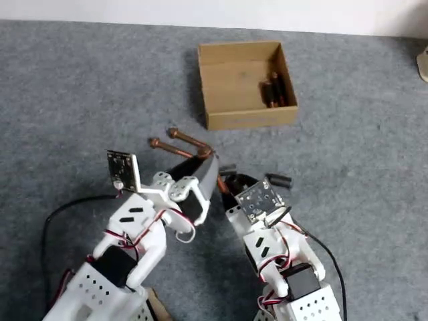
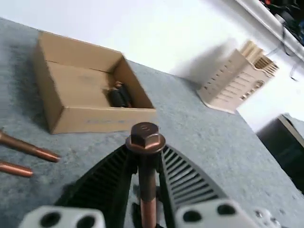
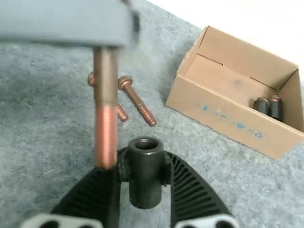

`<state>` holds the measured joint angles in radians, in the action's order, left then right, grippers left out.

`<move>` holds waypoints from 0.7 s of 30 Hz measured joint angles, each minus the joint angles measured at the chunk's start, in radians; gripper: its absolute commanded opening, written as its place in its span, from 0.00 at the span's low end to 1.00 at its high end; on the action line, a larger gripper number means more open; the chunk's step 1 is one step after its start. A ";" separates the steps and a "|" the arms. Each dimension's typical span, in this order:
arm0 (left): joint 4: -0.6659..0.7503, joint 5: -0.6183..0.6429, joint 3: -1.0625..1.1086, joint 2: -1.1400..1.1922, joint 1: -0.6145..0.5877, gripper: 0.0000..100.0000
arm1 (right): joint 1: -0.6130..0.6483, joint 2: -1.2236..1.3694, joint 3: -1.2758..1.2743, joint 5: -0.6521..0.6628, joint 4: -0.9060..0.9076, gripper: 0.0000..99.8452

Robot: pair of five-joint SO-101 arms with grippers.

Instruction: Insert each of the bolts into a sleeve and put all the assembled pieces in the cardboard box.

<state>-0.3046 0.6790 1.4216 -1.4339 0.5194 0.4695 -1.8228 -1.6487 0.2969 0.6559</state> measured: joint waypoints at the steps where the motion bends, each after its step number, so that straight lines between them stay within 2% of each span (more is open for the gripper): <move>1: 0.000 0.000 0.000 0.000 0.011 0.01 | 0.000 0.000 -0.012 0.000 -0.011 0.01; 9: 0.002 -0.006 0.000 -0.018 0.011 0.01 | -0.002 0.002 -0.021 0.005 -0.068 0.01; 15: 0.015 -0.117 0.000 -0.018 0.012 0.01 | 0.003 0.002 -0.021 0.005 -0.068 0.01; 21: 0.140 -0.221 0.035 -0.017 0.006 0.01 | 0.008 0.000 -0.021 0.005 -0.072 0.01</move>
<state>-0.1649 0.4580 1.4569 -1.4507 0.5255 0.4772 -1.8228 -1.6701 0.3015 0.5838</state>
